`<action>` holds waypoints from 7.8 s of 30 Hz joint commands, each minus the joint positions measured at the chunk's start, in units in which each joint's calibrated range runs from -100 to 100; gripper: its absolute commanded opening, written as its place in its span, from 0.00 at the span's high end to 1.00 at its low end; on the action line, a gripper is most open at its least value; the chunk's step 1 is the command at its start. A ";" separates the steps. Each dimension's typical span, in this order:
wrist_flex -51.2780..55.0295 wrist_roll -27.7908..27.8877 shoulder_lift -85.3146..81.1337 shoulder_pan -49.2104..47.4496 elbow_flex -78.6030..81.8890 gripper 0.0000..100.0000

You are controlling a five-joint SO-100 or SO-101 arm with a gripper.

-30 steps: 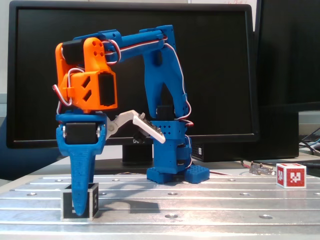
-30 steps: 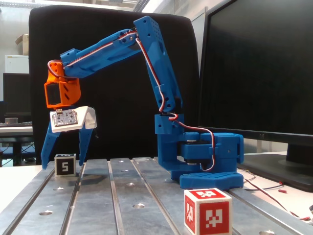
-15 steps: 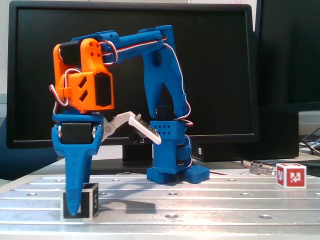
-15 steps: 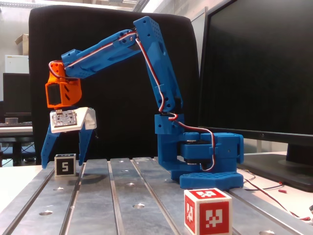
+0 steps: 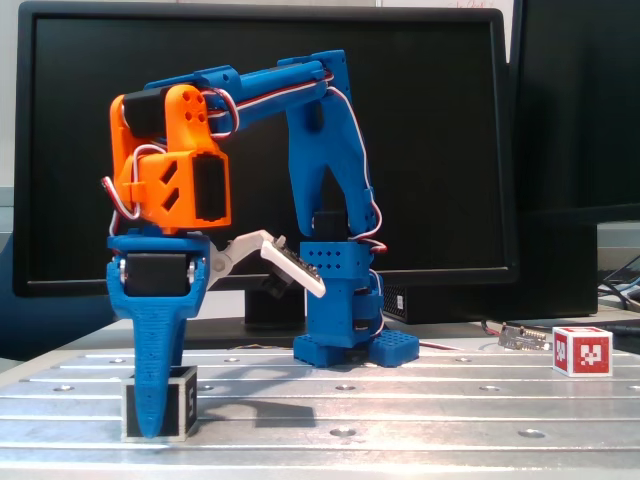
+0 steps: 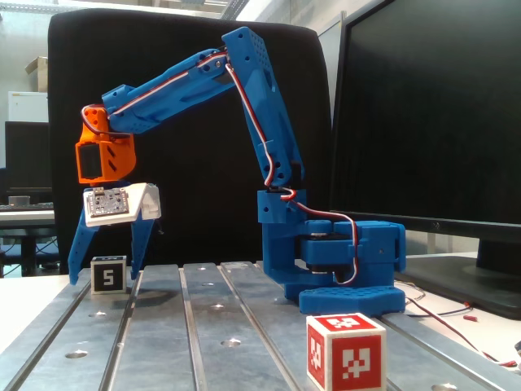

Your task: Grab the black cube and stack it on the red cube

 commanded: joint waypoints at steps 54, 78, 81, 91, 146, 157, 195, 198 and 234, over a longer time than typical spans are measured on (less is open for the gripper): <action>0.74 0.18 1.00 -0.33 -1.15 0.82; 14.33 -0.13 1.08 -9.33 -20.23 0.83; 15.62 -0.13 1.08 -12.07 -22.40 0.83; 16.64 -0.13 1.00 -21.44 -23.94 0.83; 20.49 -6.97 -23.31 -73.20 3.74 0.82; 16.47 -8.92 -27.07 -81.39 11.70 0.83; 11.34 -17.07 -22.73 -90.77 13.33 0.82; 11.34 -17.07 -22.73 -91.14 13.33 0.82; 10.49 -15.02 -22.06 -92.46 13.96 0.82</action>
